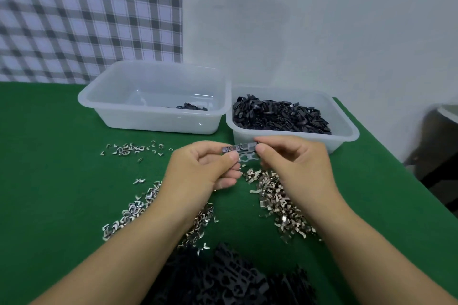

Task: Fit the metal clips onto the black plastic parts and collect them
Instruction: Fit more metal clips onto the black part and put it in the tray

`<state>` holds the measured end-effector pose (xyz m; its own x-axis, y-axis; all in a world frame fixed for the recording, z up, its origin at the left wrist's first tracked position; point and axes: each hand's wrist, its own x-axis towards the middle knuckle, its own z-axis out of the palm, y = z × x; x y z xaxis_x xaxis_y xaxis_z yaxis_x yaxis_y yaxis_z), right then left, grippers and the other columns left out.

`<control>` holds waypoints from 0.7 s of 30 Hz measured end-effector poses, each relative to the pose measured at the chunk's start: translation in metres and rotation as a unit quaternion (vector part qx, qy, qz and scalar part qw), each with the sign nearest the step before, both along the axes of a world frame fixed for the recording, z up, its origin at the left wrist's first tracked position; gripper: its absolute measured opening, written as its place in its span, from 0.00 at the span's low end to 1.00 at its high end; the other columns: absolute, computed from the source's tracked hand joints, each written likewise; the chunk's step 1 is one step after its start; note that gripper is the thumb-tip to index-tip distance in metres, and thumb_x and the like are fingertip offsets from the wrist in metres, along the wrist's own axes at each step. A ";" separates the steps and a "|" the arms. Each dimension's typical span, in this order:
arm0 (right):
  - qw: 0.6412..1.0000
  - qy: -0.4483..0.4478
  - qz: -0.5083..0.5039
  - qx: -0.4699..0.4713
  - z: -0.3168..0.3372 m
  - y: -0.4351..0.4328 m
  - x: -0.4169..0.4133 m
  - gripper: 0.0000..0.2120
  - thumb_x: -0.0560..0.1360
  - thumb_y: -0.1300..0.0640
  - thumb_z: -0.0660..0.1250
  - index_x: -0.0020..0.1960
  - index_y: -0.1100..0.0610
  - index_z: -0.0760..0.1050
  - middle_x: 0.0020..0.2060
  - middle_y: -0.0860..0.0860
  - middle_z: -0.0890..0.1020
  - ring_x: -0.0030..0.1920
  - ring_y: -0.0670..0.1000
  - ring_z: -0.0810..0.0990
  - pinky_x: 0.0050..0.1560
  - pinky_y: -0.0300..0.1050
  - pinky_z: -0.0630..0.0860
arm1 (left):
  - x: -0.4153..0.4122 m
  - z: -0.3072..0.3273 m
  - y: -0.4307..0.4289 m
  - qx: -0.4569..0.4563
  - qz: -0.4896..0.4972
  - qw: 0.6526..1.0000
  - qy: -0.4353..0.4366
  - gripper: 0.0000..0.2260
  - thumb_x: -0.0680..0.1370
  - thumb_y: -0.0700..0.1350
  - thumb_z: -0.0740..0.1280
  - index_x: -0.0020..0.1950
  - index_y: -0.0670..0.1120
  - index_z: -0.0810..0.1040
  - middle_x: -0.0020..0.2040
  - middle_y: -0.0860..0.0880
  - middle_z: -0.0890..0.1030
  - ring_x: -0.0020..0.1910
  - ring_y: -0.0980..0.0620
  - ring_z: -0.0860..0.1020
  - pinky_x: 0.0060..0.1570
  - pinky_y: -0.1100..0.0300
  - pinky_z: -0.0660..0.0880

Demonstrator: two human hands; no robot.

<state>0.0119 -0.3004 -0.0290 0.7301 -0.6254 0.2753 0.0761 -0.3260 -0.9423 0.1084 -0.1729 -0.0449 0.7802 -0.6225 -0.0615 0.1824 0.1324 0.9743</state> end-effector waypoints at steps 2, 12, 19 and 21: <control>1.000 0.008 0.006 -0.022 -0.006 -0.001 0.002 0.08 0.70 0.61 0.71 0.43 0.48 0.83 0.32 0.45 0.84 0.33 0.41 0.79 0.37 0.33 0.76 | 0.000 -0.006 0.001 -0.004 0.030 0.999 -0.039 0.06 0.70 0.39 0.73 0.46 0.43 0.82 0.34 0.44 0.84 0.31 0.53 0.82 0.32 0.65 0.79; 0.937 0.233 -0.024 -0.258 -0.023 -0.011 -0.009 0.06 0.70 0.58 0.69 0.36 0.48 0.78 0.31 0.45 0.77 0.34 0.37 0.71 0.33 0.28 0.66 | 0.004 -0.031 0.000 0.011 0.101 0.985 -0.138 0.04 0.74 0.37 0.70 0.45 0.46 0.80 0.32 0.47 0.83 0.28 0.55 0.80 0.30 0.66 0.77; 0.900 0.287 0.047 -0.324 -0.019 -0.002 -0.005 0.05 0.72 0.55 0.70 0.46 0.47 0.81 0.41 0.45 0.77 0.48 0.46 0.72 0.50 0.41 0.70 | 0.005 -0.032 0.000 0.009 0.099 0.985 -0.138 0.04 0.74 0.38 0.70 0.44 0.47 0.80 0.31 0.48 0.83 0.27 0.56 0.80 0.28 0.66 0.76; 0.883 0.311 0.055 -0.348 -0.017 0.001 0.000 0.03 0.73 0.55 0.69 0.44 0.48 0.80 0.43 0.45 0.77 0.50 0.48 0.71 0.52 0.43 0.69 | 0.004 -0.032 0.000 0.007 0.096 0.986 -0.137 0.04 0.74 0.37 0.70 0.44 0.47 0.80 0.31 0.48 0.83 0.27 0.56 0.79 0.28 0.66 0.76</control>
<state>0.0118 -0.2994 -0.0460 0.9214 -0.3785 0.0881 -0.3183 -0.8650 -0.3878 0.1128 -0.1728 -0.0766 0.8722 -0.4623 0.1598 -0.1144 0.1248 0.9856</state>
